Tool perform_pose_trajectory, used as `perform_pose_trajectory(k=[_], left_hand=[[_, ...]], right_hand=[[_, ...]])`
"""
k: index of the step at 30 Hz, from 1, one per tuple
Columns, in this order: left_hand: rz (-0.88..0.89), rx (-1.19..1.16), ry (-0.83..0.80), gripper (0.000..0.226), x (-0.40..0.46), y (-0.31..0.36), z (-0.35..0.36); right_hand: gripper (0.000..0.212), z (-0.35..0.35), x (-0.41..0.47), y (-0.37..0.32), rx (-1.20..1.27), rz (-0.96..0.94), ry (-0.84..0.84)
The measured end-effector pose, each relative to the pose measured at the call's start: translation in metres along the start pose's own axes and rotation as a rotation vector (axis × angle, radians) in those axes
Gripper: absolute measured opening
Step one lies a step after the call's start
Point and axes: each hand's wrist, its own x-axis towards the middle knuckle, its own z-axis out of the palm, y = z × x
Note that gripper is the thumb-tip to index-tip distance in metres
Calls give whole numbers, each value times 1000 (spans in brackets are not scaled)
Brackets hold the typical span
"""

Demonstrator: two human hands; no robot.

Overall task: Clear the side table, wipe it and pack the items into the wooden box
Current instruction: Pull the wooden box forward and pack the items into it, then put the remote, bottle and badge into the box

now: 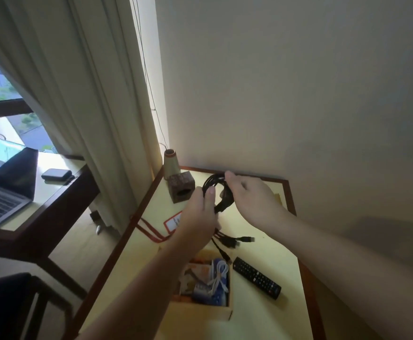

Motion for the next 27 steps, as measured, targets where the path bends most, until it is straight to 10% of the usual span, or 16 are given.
perform_pose_trajectory(k=[4,11,27], left_hand=[[15,471,-36,30,8,-78,-17],[-288,402,-43,20,11,-178,-21],[-106,1124,-316,69,33,-227,-22]], right_hand=[[45,19,-8,52,-131,143,-356],[41,66,-18,118,-547,36,-913],[54,47,50,266,-808,282,-772]])
